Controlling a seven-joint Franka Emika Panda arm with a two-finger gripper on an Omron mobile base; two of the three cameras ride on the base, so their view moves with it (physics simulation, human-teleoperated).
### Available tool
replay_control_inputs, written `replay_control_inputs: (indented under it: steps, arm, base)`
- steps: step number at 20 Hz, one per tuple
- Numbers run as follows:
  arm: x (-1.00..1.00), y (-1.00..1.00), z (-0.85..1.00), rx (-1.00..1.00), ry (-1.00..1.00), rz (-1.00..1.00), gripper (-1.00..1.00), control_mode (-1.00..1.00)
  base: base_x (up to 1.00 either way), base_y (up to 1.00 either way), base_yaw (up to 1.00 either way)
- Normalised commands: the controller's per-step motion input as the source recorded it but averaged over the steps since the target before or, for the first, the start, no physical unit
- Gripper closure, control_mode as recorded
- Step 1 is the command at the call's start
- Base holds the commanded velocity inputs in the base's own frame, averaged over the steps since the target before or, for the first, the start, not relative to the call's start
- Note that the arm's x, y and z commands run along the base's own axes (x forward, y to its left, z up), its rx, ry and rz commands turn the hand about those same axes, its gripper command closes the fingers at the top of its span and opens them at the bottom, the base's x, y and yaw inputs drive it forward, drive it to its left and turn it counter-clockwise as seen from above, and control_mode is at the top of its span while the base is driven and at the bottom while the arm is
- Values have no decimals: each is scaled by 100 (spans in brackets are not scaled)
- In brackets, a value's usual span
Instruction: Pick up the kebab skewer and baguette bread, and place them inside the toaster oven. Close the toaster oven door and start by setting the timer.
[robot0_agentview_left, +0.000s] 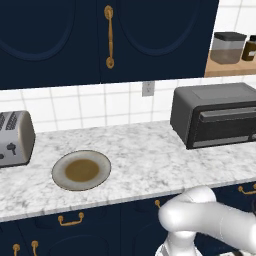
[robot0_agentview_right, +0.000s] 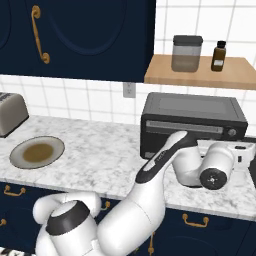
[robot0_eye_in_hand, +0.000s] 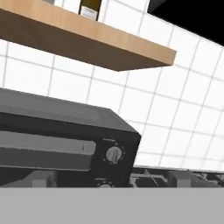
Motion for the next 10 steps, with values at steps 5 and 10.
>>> replay_control_inputs:
  steps: [5,10]
  arm:
    - [9,-34,0,26,-2,0,-100,-100]
    - [6,-8,-14,17,-14,0,-100,-100]
  base:
    - [0,0,0]
    - [0,0,0]
